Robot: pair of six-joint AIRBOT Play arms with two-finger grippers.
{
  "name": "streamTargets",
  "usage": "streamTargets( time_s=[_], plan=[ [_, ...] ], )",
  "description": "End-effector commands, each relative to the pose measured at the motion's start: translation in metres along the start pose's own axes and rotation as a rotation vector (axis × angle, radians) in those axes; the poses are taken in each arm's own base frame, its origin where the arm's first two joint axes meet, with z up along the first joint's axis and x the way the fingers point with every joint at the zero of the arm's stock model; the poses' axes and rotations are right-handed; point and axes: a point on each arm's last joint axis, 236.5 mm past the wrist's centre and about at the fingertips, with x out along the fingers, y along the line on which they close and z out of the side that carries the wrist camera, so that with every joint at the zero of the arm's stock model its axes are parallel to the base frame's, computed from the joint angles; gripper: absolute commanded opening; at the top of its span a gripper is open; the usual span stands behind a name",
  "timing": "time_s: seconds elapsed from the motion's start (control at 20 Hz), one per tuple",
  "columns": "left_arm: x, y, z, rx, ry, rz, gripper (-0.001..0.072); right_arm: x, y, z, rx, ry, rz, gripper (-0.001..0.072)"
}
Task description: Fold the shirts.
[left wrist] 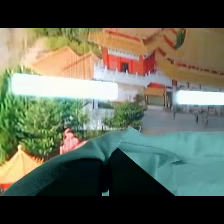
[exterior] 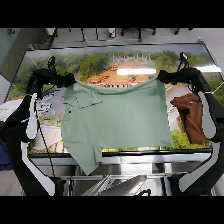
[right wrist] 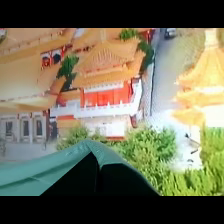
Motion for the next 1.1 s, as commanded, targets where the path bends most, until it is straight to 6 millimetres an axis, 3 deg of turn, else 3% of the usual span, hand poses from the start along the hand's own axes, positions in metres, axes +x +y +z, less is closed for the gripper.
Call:
streamTargets(
  time_s=[0.0,0.1,0.2,0.35,0.5,0.65,0.8,0.9,1.05],
  plan=[
    [-0.017,0.005,0.03,-0.011,-0.052,0.055,0.0016,-0.011,-0.004,0.019,-0.023,0.036,-0.034,0.0018],
    [-0.025,0.004,0.028,-0.017,-0.048,0.052,0.0015,-0.017,-0.011,0.008,-0.043,0.098,-0.065,0.0018],
    [-0.029,0.005,0.012,-0.024,-0.009,0.06,0.0016,-0.02,-0.017,-0.011,-0.062,0.183,-0.087,0.0019],
    [-0.037,0.02,-0.028,-0.005,0.136,0.131,0.0016,-0.025,-0.03,-0.032,-0.108,0.277,-0.149,0.0019],
    [-0.038,0.028,-0.083,-0.004,0.343,0.176,0.0016,-0.026,-0.041,-0.047,-0.151,0.337,-0.206,0.0019],
    [-0.038,0.035,-0.119,0.0,0.47,0.232,0.0016,-0.027,-0.053,-0.055,-0.191,0.379,-0.271,0.0018],
    [-0.038,0.054,-0.135,-0.034,0.511,0.316,0.0016,-0.021,-0.064,-0.064,-0.194,0.407,-0.306,0.0018],
    [-0.042,0.07,-0.138,-0.047,0.516,0.385,0.0016,-0.014,-0.07,-0.071,-0.184,0.426,-0.308,0.0018],
    [-0.042,0.075,-0.136,-0.044,0.509,0.407,0.0015,-0.007,-0.075,-0.079,-0.171,0.447,-0.308,0.0018]
  ],
)
